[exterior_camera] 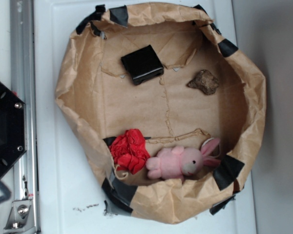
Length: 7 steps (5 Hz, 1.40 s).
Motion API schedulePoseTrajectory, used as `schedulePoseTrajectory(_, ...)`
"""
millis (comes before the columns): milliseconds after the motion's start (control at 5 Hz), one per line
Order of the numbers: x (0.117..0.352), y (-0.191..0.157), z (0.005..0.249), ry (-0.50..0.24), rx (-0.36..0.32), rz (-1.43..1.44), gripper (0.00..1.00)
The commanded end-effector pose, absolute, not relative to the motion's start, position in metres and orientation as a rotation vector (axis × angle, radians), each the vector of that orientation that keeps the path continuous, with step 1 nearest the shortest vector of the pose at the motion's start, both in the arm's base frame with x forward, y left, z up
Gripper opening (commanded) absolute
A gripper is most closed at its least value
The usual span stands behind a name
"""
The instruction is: Grab the black box.
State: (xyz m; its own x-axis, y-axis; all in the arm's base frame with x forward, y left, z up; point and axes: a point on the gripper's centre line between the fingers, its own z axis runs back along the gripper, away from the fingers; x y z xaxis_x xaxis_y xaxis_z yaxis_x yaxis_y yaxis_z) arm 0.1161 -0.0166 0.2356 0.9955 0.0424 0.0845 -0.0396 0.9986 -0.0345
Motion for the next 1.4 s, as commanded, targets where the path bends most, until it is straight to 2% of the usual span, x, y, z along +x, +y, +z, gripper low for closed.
schedulePoseTrajectory(0, 0.116, -0.017, 0.236, -0.085, -0.033, 0.041, 1.0)
schedulePoseTrajectory(200, 0.164, -0.023, 0.217, -0.133, -0.004, 0.148, 1.0)
schedulePoseTrajectory(400, 0.196, -0.027, 0.207, -0.139, -0.017, 0.218, 1.0)
schedulePoseTrajectory(600, 0.225, -0.02, 0.186, -0.196, -0.034, 0.314, 1.0)
schedulePoseTrajectory(800, 0.237, 0.0, 0.149, -0.259, -0.024, 0.341, 1.0)
schedulePoseTrajectory(1000, 0.248, 0.022, 0.114, -0.268, -0.029, 0.406, 1.0)
schedulePoseTrajectory(1200, 0.244, 0.039, 0.089, -0.246, 0.031, 0.434, 1.0)
